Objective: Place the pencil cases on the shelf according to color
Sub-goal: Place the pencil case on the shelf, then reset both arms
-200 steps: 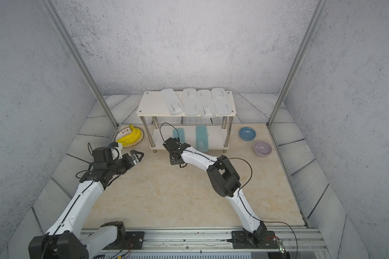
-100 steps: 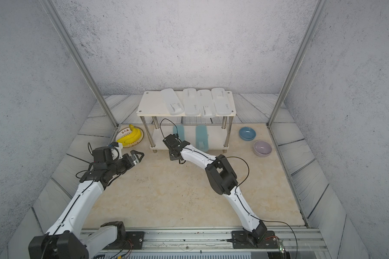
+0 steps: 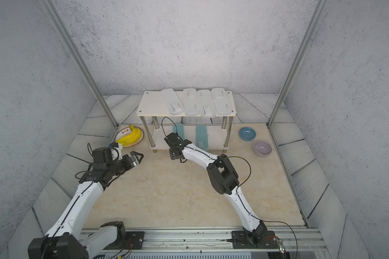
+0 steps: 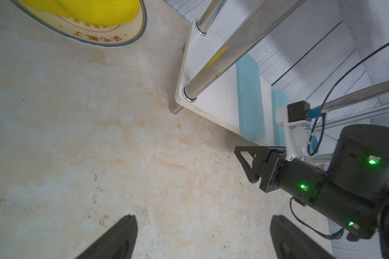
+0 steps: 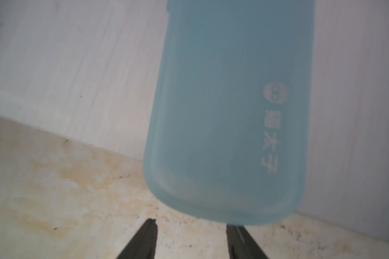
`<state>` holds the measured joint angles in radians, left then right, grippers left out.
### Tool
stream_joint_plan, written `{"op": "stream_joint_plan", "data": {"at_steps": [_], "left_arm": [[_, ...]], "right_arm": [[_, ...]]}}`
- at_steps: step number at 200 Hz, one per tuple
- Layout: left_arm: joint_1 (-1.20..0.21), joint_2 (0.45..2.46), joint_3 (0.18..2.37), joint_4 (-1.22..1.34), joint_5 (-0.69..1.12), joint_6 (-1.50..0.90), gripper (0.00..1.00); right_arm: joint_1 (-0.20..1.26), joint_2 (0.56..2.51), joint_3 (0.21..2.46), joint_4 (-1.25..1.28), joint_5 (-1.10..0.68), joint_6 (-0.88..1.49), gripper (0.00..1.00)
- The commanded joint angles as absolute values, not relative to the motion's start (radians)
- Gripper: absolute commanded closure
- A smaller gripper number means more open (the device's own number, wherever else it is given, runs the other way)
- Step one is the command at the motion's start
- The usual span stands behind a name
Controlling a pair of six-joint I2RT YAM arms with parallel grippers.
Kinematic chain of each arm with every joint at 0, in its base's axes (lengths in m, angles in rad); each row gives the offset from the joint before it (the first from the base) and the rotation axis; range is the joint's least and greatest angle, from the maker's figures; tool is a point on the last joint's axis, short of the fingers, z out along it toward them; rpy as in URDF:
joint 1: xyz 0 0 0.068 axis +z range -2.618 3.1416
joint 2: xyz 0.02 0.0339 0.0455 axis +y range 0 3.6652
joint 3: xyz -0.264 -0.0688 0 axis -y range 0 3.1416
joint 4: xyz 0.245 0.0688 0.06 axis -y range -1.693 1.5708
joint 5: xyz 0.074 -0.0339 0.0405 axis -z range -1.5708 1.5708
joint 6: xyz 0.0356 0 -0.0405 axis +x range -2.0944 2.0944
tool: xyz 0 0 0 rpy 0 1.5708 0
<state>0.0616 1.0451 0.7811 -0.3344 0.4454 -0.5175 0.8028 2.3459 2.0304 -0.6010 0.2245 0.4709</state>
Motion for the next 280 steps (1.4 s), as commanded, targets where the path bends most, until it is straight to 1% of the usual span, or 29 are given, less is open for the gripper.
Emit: {"op": "stream_joint_plan", "data": {"at_steps": [1, 38, 52, 74, 95, 112, 119, 129, 145, 158, 171, 181, 196, 209, 220, 231, 250, 263, 280], "left_arm": [[0.07, 0.998, 0.802, -0.369, 0.378, -0.465, 0.01], [0.068, 0.887, 0.744, -0.348, 0.214, -0.485, 0.02], [0.069, 0.854, 0.733, -0.358, 0.171, -0.48, 0.01], [0.068, 0.837, 0.739, -0.377, 0.148, -0.461, 0.01], [0.069, 0.867, 0.766, -0.391, 0.154, -0.477, 0.01], [0.068, 0.901, 0.779, -0.37, 0.161, -0.491, 0.01], [0.068, 0.917, 0.782, -0.353, 0.164, -0.485, 0.01], [0.067, 0.944, 0.779, -0.319, 0.162, -0.472, 0.01], [0.066, 1.002, 0.799, -0.287, 0.142, -0.439, 0.01], [0.066, 1.057, 0.814, -0.26, 0.119, -0.401, 0.01], [0.067, 1.089, 0.802, -0.185, 0.1, -0.357, 0.01], [0.066, 1.104, 0.78, -0.112, 0.081, -0.314, 0.01], [0.065, 1.123, 0.742, -0.003, 0.038, -0.275, 0.01], [0.066, 1.147, 0.721, 0.076, 0.016, -0.233, 0.01], [0.067, 1.177, 0.705, 0.132, -0.009, -0.211, 0.01], [0.066, 1.215, 0.7, 0.164, -0.043, -0.203, 0.01], [0.067, 1.281, 0.676, 0.247, -0.057, -0.183, 0.02], [0.066, 1.324, 0.649, 0.343, -0.044, -0.169, 0.01], [0.067, 1.378, 0.629, 0.432, -0.022, -0.145, 0.01]], "right_arm": [[0.804, 2.218, 1.974, -0.624, 0.194, 0.444, 0.38], [0.812, 2.048, 1.745, -0.563, 0.198, 0.441, 0.34], [0.815, 1.969, 1.643, -0.539, 0.216, 0.449, 0.3], [0.818, 1.824, 1.473, -0.488, 0.275, 0.459, 0.21], [0.821, 1.686, 1.315, -0.438, 0.336, 0.464, 0.14], [0.822, 1.575, 1.2, -0.404, 0.408, 0.458, 0.11], [0.821, 1.534, 1.156, -0.392, 0.457, 0.451, 0.09], [0.821, 1.469, 1.101, -0.38, 0.553, 0.451, 0.0], [0.818, 1.384, 1.025, -0.349, 0.772, 0.464, 0.0], [0.811, 1.348, 1.005, -0.381, 0.976, 0.486, 0.0], [0.789, 1.329, 0.988, -0.366, 1.065, 0.422, 0.0], [0.756, 1.321, 0.982, -0.341, 1.059, 0.344, 0.0], [0.677, 1.308, 0.982, -0.348, 1.028, 0.343, 0.0], [0.582, 1.284, 0.958, -0.317, 0.953, 0.336, 0.0], [0.499, 1.267, 0.919, -0.245, 0.855, 0.283, 0.0], [0.432, 1.264, 0.876, -0.158, 0.812, 0.224, 0.0], [0.347, 1.299, 0.834, -0.037, 0.776, 0.127, 0.0], [0.306, 1.334, 0.83, 0.007, 0.766, 0.088, 0.0], [0.252, 1.378, 0.824, 0.065, 0.707, 0.064, 0.0]]}}
